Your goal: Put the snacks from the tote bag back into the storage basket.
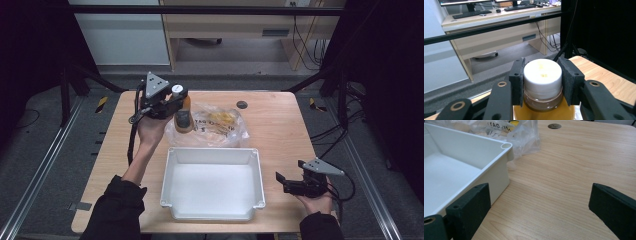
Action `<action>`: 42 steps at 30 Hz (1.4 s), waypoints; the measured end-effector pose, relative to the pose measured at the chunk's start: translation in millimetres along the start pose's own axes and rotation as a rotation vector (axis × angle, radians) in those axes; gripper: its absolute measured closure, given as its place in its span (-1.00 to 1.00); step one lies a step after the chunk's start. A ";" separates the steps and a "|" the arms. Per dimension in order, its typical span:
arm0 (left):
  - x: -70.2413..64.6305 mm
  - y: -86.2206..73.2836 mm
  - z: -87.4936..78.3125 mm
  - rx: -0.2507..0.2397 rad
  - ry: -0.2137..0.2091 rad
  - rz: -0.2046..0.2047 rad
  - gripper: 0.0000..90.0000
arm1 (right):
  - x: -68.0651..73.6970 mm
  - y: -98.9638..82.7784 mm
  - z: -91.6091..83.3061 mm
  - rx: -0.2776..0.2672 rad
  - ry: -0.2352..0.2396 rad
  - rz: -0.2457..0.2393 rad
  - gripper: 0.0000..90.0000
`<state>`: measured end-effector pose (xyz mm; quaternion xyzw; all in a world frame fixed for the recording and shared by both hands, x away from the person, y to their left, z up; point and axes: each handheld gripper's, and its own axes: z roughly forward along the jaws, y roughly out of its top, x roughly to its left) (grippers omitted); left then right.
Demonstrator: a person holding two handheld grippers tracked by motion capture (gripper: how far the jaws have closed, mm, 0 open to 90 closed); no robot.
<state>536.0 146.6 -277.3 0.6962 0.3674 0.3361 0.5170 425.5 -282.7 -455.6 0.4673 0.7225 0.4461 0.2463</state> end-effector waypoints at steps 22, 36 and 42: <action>-22.4 -4.4 -29.4 -0.019 -0.068 0.018 0.30 | -0.1 0.0 -0.9 -0.001 0.001 -0.002 -0.91; -34.2 -20.0 -47.8 -0.018 -0.101 0.033 0.30 | 0.2 -0.2 -0.9 0.000 0.001 -0.002 -0.91; -36.2 -29.2 -51.6 -0.009 -0.108 0.029 0.30 | 0.4 -0.3 -0.9 0.002 -0.001 -0.002 -0.91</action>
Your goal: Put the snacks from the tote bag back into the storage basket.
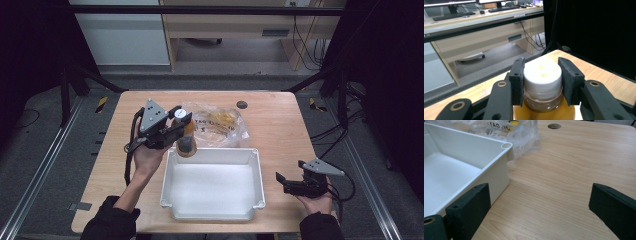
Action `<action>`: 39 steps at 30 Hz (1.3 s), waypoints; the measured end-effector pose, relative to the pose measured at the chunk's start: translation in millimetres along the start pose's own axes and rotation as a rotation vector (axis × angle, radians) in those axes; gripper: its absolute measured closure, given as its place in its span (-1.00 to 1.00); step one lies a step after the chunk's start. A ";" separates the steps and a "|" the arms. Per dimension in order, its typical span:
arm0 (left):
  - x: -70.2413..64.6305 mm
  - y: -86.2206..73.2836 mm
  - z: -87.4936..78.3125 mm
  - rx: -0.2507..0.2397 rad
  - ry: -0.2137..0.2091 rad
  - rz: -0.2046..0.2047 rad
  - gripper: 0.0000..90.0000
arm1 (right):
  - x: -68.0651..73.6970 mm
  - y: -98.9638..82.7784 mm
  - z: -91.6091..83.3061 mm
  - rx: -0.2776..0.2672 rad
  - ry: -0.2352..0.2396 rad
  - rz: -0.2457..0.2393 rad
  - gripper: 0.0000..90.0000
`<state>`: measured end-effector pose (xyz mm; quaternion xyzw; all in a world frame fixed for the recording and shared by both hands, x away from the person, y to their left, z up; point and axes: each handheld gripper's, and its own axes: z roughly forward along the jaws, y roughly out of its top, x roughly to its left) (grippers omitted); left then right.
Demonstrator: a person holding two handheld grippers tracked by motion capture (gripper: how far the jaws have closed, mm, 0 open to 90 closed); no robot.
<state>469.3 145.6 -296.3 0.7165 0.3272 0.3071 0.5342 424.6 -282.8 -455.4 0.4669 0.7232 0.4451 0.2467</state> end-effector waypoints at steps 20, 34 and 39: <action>-10.0 -27.4 -10.8 0.005 -0.017 0.017 0.30 | -0.3 -0.1 0.2 0.000 -0.001 -0.003 -0.91; -15.0 -50.1 -22.0 0.032 -0.025 -0.001 0.30 | 0.2 -0.2 0.2 0.001 -0.002 -0.002 -0.91; -16.3 -60.4 -21.8 0.044 -0.027 -0.012 0.30 | 0.5 -0.3 0.1 0.004 -0.001 -0.001 -0.91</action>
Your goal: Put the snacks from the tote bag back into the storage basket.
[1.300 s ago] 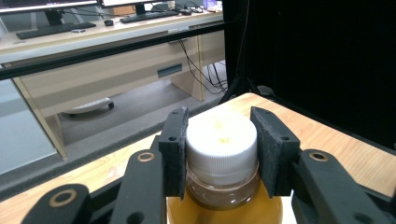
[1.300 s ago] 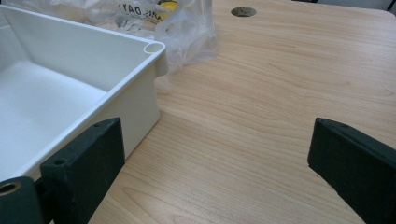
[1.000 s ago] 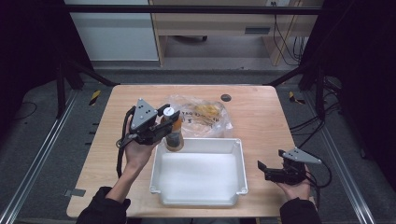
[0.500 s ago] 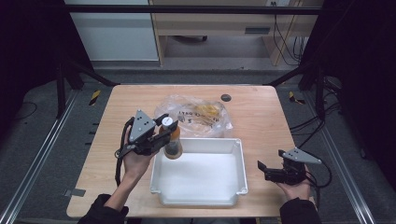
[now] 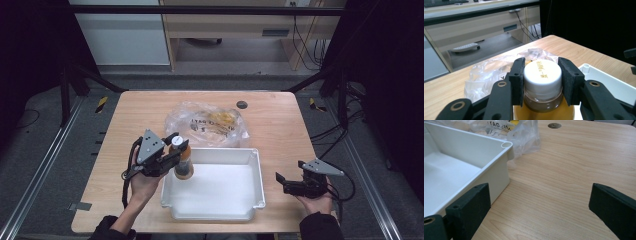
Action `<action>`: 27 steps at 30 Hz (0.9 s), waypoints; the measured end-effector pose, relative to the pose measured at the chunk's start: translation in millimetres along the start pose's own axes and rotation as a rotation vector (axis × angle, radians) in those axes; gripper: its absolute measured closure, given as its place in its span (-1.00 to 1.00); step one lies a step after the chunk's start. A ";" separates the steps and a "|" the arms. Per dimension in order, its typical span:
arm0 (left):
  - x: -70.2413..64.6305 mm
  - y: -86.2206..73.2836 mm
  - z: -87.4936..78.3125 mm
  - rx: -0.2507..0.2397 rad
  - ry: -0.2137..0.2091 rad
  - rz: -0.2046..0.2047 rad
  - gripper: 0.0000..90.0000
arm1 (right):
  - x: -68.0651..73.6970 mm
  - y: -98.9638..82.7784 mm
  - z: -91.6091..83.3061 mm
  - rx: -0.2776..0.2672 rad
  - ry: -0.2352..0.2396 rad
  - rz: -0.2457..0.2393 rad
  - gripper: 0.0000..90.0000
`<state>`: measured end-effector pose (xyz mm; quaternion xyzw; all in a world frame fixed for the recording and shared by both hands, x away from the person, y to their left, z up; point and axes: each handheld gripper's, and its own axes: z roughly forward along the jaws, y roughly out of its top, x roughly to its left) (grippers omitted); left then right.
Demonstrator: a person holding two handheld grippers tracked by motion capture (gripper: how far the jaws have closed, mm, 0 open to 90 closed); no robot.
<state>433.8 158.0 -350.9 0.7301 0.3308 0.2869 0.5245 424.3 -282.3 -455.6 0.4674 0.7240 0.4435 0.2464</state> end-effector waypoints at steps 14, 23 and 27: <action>-1.5 -21.3 3.5 0.061 0.005 0.011 0.30 | -0.3 0.0 -0.3 0.000 -0.001 -0.002 -0.91; -1.7 -31.7 4.6 0.096 0.007 0.020 0.30 | -0.4 0.1 -0.4 0.002 0.001 -0.002 -0.91; -2.3 -34.8 4.5 0.102 0.007 0.017 0.30 | -0.2 0.0 -0.2 0.002 0.000 -0.004 -0.91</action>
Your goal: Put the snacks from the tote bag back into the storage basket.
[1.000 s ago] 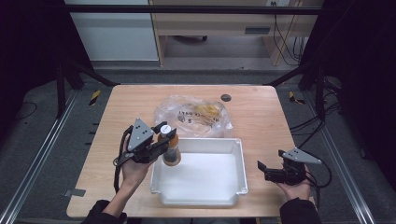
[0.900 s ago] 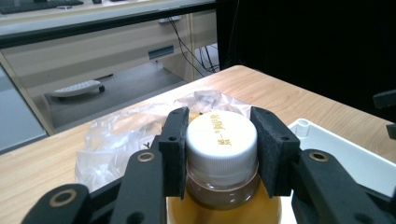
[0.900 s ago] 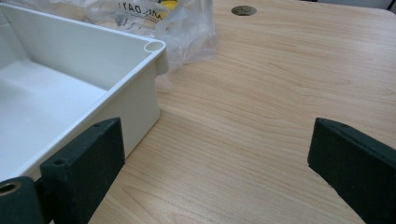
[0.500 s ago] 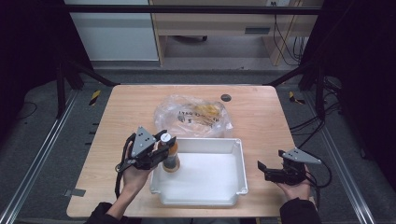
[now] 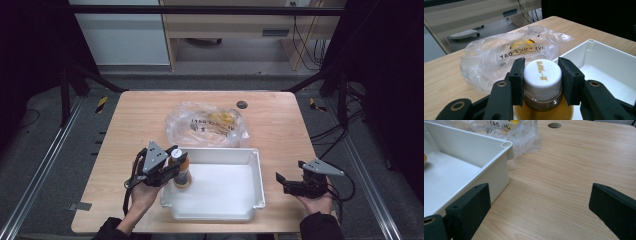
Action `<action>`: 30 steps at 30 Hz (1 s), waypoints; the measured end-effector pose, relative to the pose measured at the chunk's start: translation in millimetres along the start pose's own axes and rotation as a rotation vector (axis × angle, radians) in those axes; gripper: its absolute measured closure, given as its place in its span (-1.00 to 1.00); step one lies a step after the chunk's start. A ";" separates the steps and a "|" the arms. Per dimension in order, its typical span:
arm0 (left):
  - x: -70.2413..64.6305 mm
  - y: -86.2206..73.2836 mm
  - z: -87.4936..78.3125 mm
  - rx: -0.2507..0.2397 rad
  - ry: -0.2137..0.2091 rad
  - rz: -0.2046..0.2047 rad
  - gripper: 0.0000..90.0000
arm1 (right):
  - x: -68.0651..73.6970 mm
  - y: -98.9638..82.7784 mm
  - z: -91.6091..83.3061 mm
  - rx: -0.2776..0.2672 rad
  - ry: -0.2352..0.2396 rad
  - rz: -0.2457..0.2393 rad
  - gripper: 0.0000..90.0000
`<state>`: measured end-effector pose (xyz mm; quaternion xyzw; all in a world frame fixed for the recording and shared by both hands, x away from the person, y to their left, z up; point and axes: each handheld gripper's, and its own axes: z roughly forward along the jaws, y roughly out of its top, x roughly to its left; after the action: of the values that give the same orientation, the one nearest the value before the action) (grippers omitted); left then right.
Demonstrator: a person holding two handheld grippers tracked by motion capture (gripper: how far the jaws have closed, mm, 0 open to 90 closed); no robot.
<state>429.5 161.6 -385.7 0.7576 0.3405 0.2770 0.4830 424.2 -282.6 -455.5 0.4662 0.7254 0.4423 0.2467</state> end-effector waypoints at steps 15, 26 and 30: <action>0.9 -7.3 2.0 0.032 -0.006 0.005 0.30 | -0.1 0.0 0.0 0.000 -0.001 0.002 -0.91; 4.2 -10.9 -0.2 0.036 0.006 -0.001 0.30 | -0.3 -0.1 0.1 0.001 -0.003 -0.002 -0.91; 3.2 -11.5 -1.1 0.038 0.007 0.009 0.30 | -0.2 -0.2 0.1 0.002 -0.002 -0.004 -0.91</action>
<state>427.7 168.2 -395.5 0.7671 0.3441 0.2753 0.4662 424.3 -282.8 -455.8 0.4654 0.7264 0.4408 0.2477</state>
